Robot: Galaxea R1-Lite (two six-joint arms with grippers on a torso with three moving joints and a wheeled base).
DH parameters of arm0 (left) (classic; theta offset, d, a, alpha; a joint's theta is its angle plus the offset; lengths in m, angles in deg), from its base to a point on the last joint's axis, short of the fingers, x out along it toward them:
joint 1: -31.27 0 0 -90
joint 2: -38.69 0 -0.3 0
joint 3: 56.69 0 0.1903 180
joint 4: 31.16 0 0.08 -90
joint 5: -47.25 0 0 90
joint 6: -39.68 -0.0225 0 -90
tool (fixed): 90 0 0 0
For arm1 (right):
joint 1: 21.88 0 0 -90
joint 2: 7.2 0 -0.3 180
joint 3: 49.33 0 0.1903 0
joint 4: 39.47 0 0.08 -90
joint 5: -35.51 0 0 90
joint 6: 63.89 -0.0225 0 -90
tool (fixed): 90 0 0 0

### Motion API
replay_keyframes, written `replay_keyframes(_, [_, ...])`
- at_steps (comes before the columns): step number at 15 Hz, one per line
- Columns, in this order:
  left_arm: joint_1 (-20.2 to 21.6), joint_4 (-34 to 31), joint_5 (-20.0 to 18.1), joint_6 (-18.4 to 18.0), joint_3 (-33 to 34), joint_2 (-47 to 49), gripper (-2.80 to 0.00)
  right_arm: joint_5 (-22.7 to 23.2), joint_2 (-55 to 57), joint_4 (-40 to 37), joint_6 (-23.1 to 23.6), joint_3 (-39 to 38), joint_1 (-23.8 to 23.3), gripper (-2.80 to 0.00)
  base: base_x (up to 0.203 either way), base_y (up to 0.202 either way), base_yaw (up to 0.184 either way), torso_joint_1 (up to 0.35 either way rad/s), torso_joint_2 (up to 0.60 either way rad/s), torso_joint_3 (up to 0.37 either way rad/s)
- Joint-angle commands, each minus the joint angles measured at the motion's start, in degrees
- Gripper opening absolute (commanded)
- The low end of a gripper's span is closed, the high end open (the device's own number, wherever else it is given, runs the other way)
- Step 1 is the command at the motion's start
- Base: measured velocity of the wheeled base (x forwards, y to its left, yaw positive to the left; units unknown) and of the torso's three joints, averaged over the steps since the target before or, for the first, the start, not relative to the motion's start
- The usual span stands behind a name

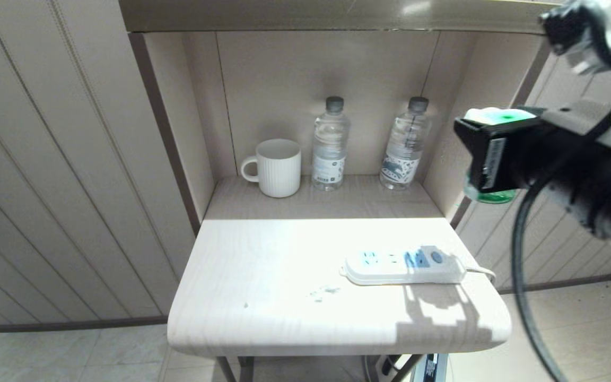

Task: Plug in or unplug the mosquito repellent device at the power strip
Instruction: Insert the plug into the socket

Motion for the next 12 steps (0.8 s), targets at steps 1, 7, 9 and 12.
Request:
replay_keyframes(1, [0.0, 0.0, 0.0, 0.0, 0.0, 0.1, -2.8, 0.9, -8.3, -20.0, -2.0, 5.7, -1.0, -2.8, 0.0, 0.0, 0.0, 0.0, 0.0, 0.0])
replay_keyframes(7, [0.0, 0.0, 0.0, 0.0, 0.0, 0.1, -2.8, 7.6, -14.0, -43.8, -6.9, 18.7, -1.4, -2.8, 0.0, 0.0, 0.0, 0.0, 0.0, 0.0])
replay_keyframes(9, [0.0, 0.0, -0.1, 0.1, 0.0, 0.1, -2.8, 9.8, -13.7, -51.9, -9.7, 26.5, -0.5, -2.8, 0.0, 0.0, 0.0, 0.0, 0.0, 0.0])
replay_keyframes(12, [0.0, 0.0, 0.0, 0.0, 0.0, 0.1, -2.8, 13.5, -10.2, -69.6, -17.0, 42.0, 0.1, -2.8, 0.0, 0.0, 0.0, 0.0, 0.0, 0.0])
